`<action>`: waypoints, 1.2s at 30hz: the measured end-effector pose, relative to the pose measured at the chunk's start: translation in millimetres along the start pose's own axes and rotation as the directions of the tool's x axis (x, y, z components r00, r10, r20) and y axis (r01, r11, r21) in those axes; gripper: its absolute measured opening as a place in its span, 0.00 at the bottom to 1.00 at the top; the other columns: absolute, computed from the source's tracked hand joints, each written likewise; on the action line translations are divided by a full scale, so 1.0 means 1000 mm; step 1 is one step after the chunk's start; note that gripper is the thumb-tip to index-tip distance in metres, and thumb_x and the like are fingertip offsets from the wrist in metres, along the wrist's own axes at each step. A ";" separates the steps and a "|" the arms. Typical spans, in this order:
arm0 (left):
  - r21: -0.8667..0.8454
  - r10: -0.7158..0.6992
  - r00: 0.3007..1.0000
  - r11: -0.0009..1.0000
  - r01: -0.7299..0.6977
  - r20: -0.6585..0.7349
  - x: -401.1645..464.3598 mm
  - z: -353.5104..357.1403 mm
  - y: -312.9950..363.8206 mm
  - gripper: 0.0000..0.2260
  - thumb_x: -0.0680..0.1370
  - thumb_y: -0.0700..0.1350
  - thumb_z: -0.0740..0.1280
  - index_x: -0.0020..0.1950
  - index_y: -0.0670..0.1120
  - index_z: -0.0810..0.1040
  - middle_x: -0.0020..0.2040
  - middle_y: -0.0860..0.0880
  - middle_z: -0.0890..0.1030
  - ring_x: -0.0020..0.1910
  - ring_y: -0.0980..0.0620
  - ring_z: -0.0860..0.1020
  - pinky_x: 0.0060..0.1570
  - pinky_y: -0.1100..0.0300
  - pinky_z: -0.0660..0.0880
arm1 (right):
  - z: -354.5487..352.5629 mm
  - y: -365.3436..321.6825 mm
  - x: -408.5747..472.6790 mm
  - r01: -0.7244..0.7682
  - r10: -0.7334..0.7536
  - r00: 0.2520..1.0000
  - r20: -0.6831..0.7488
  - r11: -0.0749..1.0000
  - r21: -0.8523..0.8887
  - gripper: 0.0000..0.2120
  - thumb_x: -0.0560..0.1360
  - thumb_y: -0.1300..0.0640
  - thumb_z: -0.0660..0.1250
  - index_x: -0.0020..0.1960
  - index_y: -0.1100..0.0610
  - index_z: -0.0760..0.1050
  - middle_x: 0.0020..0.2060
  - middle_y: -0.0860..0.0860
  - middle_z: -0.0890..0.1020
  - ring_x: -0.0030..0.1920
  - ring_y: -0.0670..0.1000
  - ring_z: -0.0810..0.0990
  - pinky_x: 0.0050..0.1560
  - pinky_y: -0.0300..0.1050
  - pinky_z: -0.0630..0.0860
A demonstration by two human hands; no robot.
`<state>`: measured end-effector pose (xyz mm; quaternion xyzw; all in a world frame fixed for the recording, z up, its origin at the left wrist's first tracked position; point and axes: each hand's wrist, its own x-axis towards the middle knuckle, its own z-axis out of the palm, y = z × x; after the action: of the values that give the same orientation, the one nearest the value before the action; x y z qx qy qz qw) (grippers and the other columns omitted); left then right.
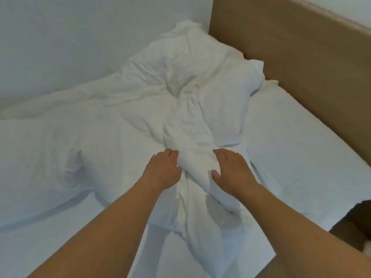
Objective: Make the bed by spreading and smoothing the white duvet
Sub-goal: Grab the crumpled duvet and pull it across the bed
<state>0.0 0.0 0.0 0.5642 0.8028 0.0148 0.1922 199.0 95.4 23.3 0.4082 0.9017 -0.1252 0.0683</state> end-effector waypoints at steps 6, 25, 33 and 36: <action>0.032 -0.038 0.999 0.999 0.038 0.005 0.043 0.190 -0.002 0.35 0.75 0.65 0.39 0.77 0.50 0.57 0.77 0.47 0.60 0.76 0.45 0.56 0.71 0.39 0.54 | 0.176 0.064 0.025 -0.017 0.015 1.000 -0.024 0.998 -0.055 0.34 0.76 0.33 0.42 0.79 0.45 0.51 0.79 0.49 0.56 0.77 0.55 0.55 0.76 0.58 0.47; 0.300 0.094 0.934 0.954 0.014 -0.344 0.114 0.328 -0.031 0.34 0.77 0.64 0.52 0.78 0.47 0.62 0.77 0.40 0.61 0.77 0.37 0.53 0.70 0.30 0.45 | 0.345 0.081 0.091 0.259 -0.116 0.754 -0.647 0.957 0.130 0.27 0.76 0.45 0.59 0.72 0.54 0.65 0.68 0.58 0.73 0.70 0.57 0.69 0.71 0.61 0.60; 0.272 0.114 0.921 0.962 -0.009 -0.373 0.108 0.325 -0.029 0.31 0.78 0.61 0.49 0.77 0.46 0.64 0.77 0.41 0.62 0.77 0.39 0.53 0.71 0.31 0.47 | 0.336 0.081 0.083 0.234 -0.088 0.790 -0.606 0.958 0.167 0.27 0.75 0.44 0.58 0.71 0.55 0.69 0.68 0.56 0.72 0.70 0.57 0.70 0.70 0.61 0.61; 0.265 0.120 0.916 0.964 -0.016 -0.384 0.109 0.327 -0.030 0.31 0.79 0.61 0.49 0.77 0.47 0.65 0.76 0.41 0.62 0.77 0.39 0.54 0.71 0.30 0.47 | 0.336 0.081 0.083 0.218 -0.079 0.813 -0.578 0.960 0.176 0.28 0.75 0.43 0.58 0.72 0.55 0.68 0.69 0.55 0.72 0.70 0.56 0.69 0.71 0.60 0.60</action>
<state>47.9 26.0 -341.3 0.5973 0.7998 0.0313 -0.0496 212.1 111.9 -331.5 0.3600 0.8893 -0.1089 -0.2601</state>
